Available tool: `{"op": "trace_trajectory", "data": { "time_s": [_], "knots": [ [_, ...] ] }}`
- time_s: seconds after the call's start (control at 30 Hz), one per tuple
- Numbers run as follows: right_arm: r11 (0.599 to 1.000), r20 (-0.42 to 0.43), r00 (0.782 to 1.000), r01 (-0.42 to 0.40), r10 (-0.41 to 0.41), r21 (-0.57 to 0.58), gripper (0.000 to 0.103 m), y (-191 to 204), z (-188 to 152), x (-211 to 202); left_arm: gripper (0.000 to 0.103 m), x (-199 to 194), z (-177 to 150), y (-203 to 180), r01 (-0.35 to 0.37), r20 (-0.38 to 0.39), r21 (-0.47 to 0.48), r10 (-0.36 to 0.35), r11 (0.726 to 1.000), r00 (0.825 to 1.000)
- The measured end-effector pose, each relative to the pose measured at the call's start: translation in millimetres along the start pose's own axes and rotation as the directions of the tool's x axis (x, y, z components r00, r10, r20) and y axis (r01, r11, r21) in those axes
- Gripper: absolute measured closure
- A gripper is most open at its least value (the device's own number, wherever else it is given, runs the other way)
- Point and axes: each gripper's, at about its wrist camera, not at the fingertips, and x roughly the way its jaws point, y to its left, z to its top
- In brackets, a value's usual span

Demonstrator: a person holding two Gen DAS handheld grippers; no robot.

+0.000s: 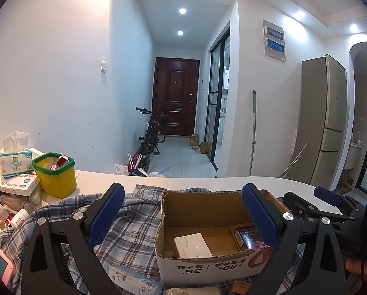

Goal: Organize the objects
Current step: 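Withdraw both grippers from the cardboard box and move toward the table items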

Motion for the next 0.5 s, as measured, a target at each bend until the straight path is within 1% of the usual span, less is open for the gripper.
{"op": "trace_trajectory", "data": {
  "time_s": [0.13, 0.17, 0.23, 0.33, 0.43, 0.5],
  "knots": [
    [0.999, -0.010, 1.000, -0.029, 0.029, 0.035, 0.014, -3.5, 0.5, 1.1, 0.005, -1.0, 0.9, 1.2, 0.000, 0.003, 0.000, 0.000, 1.000, 1.000],
    [0.999, -0.010, 1.000, -0.024, 0.024, 0.035, 0.014, -3.5, 0.6, 1.2, 0.005, -1.2, 1.2, 1.8, -0.001, 0.004, 0.000, 0.001, 1.000, 1.000],
    [1.000, 0.011, 1.000, -0.002, 0.002, 0.015, 0.014, -1.0, 1.0, -1.7, 0.005, -1.8, 1.7, 2.1, -0.001, 0.006, -0.003, 0.001, 1.000, 1.000],
    [1.000, 0.044, 0.999, -0.002, 0.003, -0.016, 0.014, 4.5, 2.6, -8.2, 0.005, -4.6, 6.2, 1.4, -0.008, 0.009, 0.003, 0.008, 1.000, 1.000],
    [1.000, 0.060, 0.998, -0.018, 0.019, -0.019, 0.014, 8.1, 6.1, -13.4, 0.005, -18.8, 19.8, 3.5, -0.071, 0.053, 0.034, 0.069, 0.997, 0.996],
    [1.000, 0.075, 0.997, -0.024, 0.025, -0.019, 0.014, 8.9, 10.7, -18.2, 0.005, -34.3, 30.4, 7.9, -0.085, 0.096, 0.028, 0.082, 0.996, 0.992]
  ]
}}
